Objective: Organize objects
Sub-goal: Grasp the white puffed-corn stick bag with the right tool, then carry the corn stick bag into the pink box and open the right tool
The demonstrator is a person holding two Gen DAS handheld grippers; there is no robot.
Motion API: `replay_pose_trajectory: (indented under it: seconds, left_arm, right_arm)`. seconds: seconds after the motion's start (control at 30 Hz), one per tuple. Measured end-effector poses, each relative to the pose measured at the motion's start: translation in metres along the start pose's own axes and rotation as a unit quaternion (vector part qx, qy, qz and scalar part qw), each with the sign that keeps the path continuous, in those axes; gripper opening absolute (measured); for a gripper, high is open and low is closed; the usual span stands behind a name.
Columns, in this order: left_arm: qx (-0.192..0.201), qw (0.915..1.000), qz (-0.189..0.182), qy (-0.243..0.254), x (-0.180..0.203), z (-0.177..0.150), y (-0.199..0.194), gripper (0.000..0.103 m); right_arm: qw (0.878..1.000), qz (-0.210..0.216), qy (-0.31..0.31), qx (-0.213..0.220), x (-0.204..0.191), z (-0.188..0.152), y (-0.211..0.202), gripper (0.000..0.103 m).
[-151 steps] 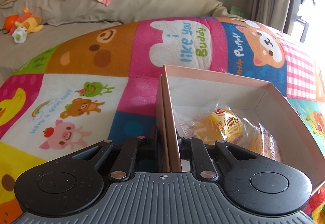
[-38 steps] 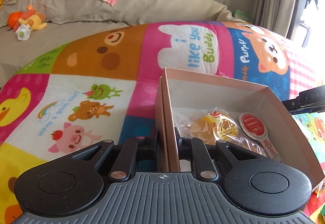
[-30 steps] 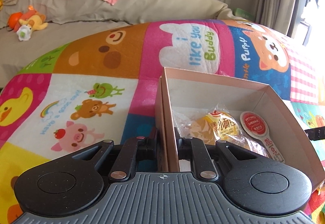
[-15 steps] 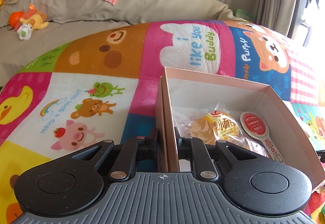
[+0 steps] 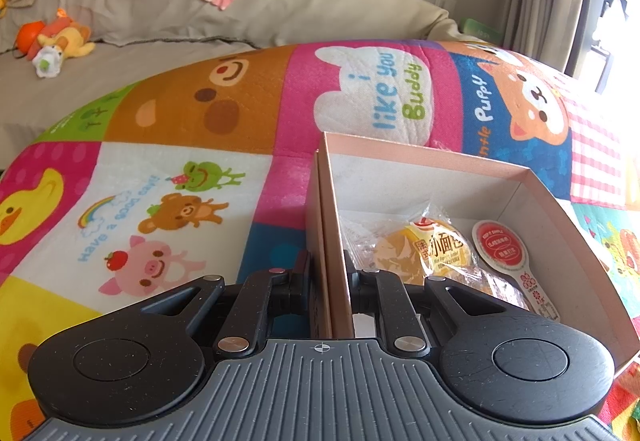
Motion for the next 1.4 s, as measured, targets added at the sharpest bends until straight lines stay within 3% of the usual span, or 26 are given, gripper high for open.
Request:
replay_pose_trajectory:
  seconds: [0.23,0.47,0.7,0.83,1.17,1.4]
  left_arm:
    - [0.0,1.0,0.0,0.0,0.0,0.0,0.0,0.016]
    - [0.0,1.0,-0.001,0.0,0.0,0.0,0.0,0.016]
    - [0.0,1.0,-0.003,-0.001,0.001,-0.001,-0.001,0.016]
    - [0.0,1.0,-0.003,-0.001,0.001,-0.001,-0.001,0.016]
    - [0.001,1.0,-0.003,-0.001,0.001,-0.001,-0.001,0.016]
    - [0.001,1.0,-0.003,-0.001,0.001,-0.001,-0.001,0.016]
  right_arm:
    - [0.999,0.038,-0.027,-0.023,-0.029,-0.058,-0.037,0.027]
    - [0.999,0.014,-0.045,-0.01,-0.045,-0.093,-0.035,0.04]
    - [0.999,0.005,-0.044,-0.003,-0.056,-0.087,-0.014,0.042]
    - [0.994,-0.028,-0.108,0.015,-0.075,-0.093,-0.018,0.029]
    - [0.993,0.007,-0.106,0.04,-0.082,-0.082,-0.057,0.028]
    - [0.993,0.034,-0.08,0.086,-0.084,-0.031,-0.081,0.028]
Point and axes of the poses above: each gripper's, at about its wrist camera, not at the fingertips, and y roughly the way its jaws point, x to its right, z to its top, the point moved 3 cm from there along y, roughly the way its jaws point, and after that the axes turned 7 degrees about -z, right-handed, at the moved point
